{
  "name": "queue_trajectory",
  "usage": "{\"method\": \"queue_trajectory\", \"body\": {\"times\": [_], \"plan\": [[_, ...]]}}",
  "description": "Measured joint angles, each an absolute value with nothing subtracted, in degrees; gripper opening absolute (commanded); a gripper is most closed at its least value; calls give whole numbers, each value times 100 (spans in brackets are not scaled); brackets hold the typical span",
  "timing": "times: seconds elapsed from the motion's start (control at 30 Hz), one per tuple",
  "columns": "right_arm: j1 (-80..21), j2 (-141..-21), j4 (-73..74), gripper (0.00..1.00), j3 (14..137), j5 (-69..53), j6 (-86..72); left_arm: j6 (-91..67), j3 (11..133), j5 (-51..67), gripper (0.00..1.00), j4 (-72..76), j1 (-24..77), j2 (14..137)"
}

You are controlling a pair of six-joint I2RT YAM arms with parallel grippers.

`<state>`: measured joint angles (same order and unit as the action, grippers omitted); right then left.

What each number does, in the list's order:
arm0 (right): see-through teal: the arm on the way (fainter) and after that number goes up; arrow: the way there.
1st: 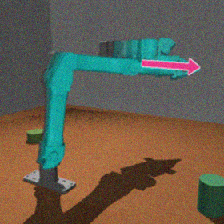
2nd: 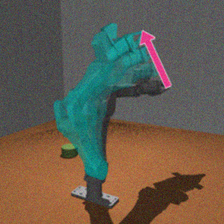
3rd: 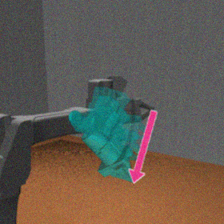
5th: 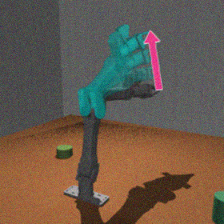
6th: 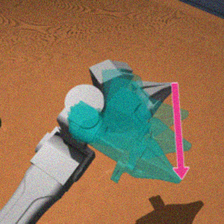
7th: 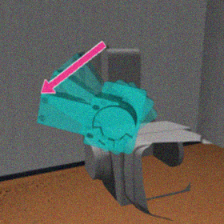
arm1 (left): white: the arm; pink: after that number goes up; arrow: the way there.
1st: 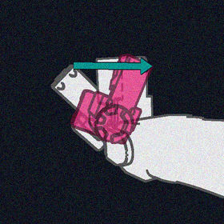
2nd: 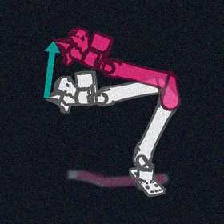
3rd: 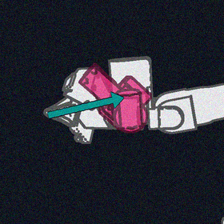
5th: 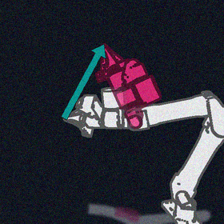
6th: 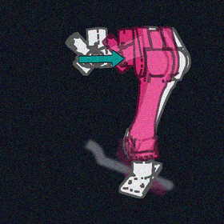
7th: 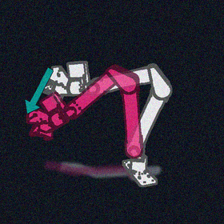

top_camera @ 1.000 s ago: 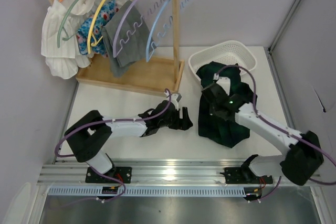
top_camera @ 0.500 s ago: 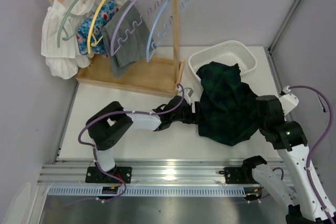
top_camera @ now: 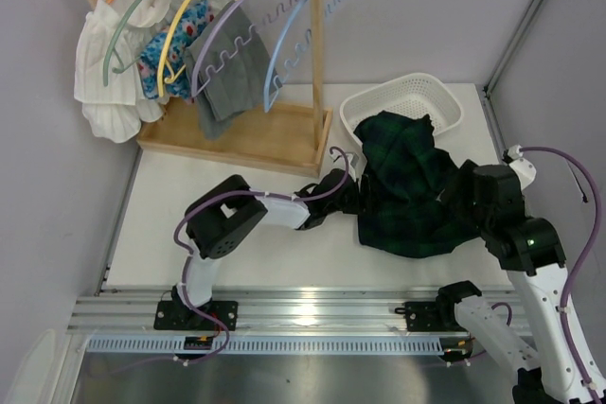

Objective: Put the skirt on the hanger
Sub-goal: Move the skirt to the center of the board

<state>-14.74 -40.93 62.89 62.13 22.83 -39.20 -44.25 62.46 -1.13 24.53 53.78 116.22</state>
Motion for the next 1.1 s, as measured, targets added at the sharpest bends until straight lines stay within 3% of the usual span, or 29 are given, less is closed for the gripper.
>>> {"method": "queue_trajectory", "body": {"times": [0.1,0.23,0.3,0.37,0.53,0.83,1.1], "plan": [[-1474,-4160,6095,88,6191,2003,-3848,-4530,6276,-156,63,2620,5376,11743],[-1476,-4237,5760,89,5959,1660,-3765,-4703,6278,-117,22,2915,5378,11959],[-1494,-4296,5627,89,5830,1472,-3736,-4720,6217,-119,7,3020,5376,12003],[-1546,-4362,5468,90,5732,1347,-3721,-4611,6101,-137,0,3151,5378,11979],[-1695,-4547,5166,91,5653,1227,-3699,-3986,5706,-303,0,3183,5378,11330],[-1686,-4764,4777,96,5885,1223,-3483,-2084,5570,-537,0,2856,5378,8707],[-1538,-5328,4305,96,6615,1103,-3312,-1131,5583,54,0,1942,5378,7218]]}}
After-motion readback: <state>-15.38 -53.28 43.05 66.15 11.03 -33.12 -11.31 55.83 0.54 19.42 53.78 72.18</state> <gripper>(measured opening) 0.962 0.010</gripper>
